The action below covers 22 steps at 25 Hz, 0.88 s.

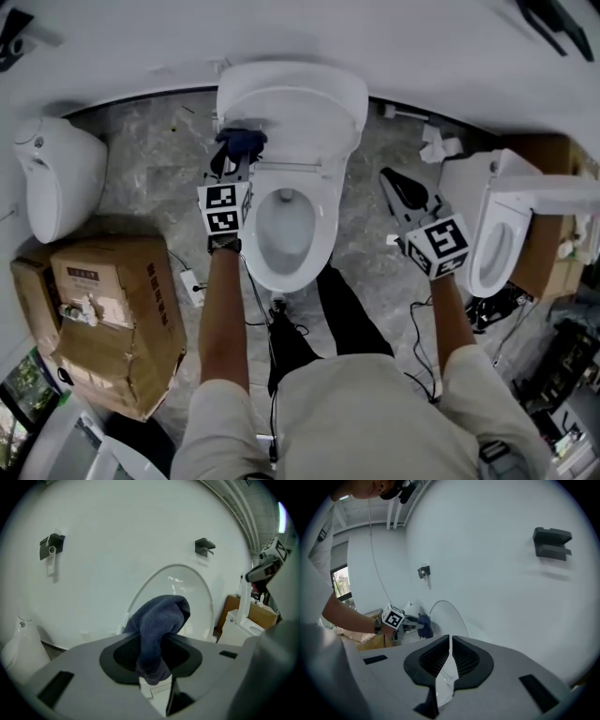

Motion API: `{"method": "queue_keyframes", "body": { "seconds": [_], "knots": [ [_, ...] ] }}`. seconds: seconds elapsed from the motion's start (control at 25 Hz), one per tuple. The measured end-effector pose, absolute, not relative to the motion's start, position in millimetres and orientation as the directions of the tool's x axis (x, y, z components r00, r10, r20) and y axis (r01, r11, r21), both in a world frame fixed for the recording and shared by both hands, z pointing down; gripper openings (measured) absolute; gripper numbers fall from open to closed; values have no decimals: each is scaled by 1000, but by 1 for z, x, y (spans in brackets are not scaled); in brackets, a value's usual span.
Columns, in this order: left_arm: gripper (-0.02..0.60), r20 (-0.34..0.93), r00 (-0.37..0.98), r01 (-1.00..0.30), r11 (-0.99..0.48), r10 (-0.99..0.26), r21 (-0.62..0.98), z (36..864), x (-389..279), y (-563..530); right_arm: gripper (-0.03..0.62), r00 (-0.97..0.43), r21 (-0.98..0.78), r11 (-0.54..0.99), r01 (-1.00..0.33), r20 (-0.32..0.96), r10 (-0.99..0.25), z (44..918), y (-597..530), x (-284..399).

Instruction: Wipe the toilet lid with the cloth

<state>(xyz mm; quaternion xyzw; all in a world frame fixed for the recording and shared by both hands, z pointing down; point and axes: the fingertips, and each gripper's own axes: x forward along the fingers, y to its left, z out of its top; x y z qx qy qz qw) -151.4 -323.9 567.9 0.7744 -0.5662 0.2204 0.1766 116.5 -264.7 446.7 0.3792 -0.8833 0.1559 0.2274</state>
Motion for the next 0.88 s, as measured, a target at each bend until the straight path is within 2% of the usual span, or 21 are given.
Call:
{"method": "queue_keyframes", "body": {
  "seconds": [0.12, 0.28, 0.6, 0.88],
  "knots": [
    [123, 504, 257, -961, -273, -825, 44, 540, -149, -306, 41, -666, -88, 742, -664, 520, -535, 440, -286, 92],
    [123, 472, 255, -965, -255, -844, 65, 503, -141, -283, 120, -694, -53, 804, -592, 542, -474, 434, -312, 60],
    [123, 429, 274, -958, -283, -861, 43, 454, -134, -253, 143, -594, 157, 870, -467, 674, -440, 470, -361, 33],
    [123, 431, 265, -961, -273, -862, 45, 444, -137, -236, 144, -509, 188, 866, -463, 743, -434, 496, -387, 42]
  ]
}}
